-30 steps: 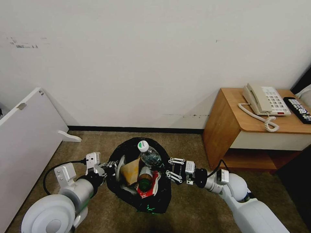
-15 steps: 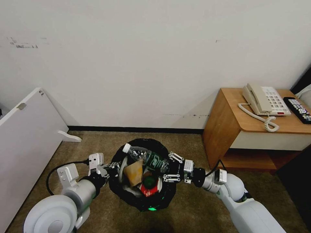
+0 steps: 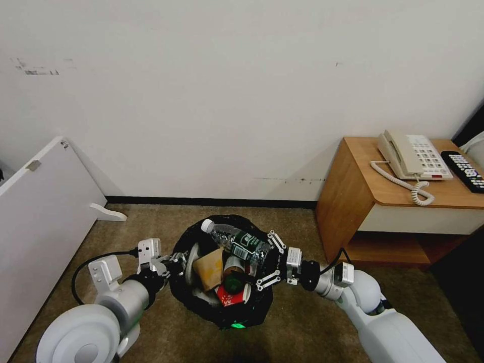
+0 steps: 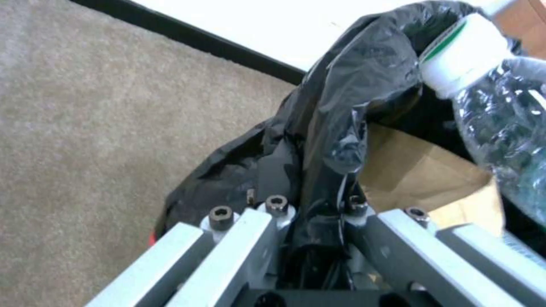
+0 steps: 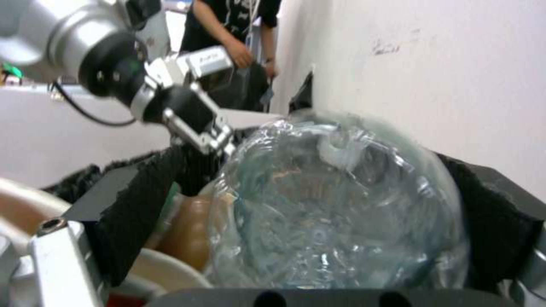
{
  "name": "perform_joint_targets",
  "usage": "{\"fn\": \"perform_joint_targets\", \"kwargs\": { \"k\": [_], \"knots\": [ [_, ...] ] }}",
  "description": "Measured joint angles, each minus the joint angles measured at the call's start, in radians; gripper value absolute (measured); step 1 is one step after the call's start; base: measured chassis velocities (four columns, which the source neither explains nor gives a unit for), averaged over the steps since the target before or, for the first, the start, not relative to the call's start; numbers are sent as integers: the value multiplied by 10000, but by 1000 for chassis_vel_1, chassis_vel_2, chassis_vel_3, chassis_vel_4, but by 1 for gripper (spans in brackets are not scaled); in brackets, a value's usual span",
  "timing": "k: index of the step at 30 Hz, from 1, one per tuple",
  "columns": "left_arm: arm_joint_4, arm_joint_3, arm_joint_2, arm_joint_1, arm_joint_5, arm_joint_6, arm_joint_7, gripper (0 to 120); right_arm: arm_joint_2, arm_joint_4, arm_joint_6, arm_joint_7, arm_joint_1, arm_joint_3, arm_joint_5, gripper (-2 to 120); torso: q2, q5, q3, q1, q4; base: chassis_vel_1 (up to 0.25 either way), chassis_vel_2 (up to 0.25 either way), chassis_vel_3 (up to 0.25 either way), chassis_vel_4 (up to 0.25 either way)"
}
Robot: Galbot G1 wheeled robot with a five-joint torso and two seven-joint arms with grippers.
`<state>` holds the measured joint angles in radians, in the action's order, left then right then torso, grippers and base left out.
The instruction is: Pick up the trash bin, then pick up the garbage from the floor and place it into the trash bin.
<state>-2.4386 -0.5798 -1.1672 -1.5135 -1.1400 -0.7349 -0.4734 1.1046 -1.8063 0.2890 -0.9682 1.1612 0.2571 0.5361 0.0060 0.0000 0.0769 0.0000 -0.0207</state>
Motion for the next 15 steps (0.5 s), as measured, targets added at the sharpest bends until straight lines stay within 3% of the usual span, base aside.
{"fn": "perform_joint_targets", "kwargs": {
  "k": [7,11,12,13,15],
  "knots": [
    [138,-390,1,99,-159,4,-22,1,4,-489,-151,611,244,256,619,100,0,0,0,0,0,0,0,0,0],
    [184,-550,-12,141,-231,3,-81,1,-49,-894,-164,2075,540,432,934,100,0,0,0,0,-1,0,0,0,0],
    [192,-655,-34,161,-249,3,-129,1,-41,-1115,-170,3032,703,512,1037,100,0,0,0,0,0,0,0,0,0],
    [192,-655,-34,161,-249,3,-129,1,-41,-1115,-170,3032,703,512,1037,100,0,0,0,0,0,0,0,0,0],
    [195,-815,-70,195,-248,4,-201,1,41,-1495,-291,4651,960,635,1109,100,0,0,0,0,0,0,0,0,0]
  ]
}}
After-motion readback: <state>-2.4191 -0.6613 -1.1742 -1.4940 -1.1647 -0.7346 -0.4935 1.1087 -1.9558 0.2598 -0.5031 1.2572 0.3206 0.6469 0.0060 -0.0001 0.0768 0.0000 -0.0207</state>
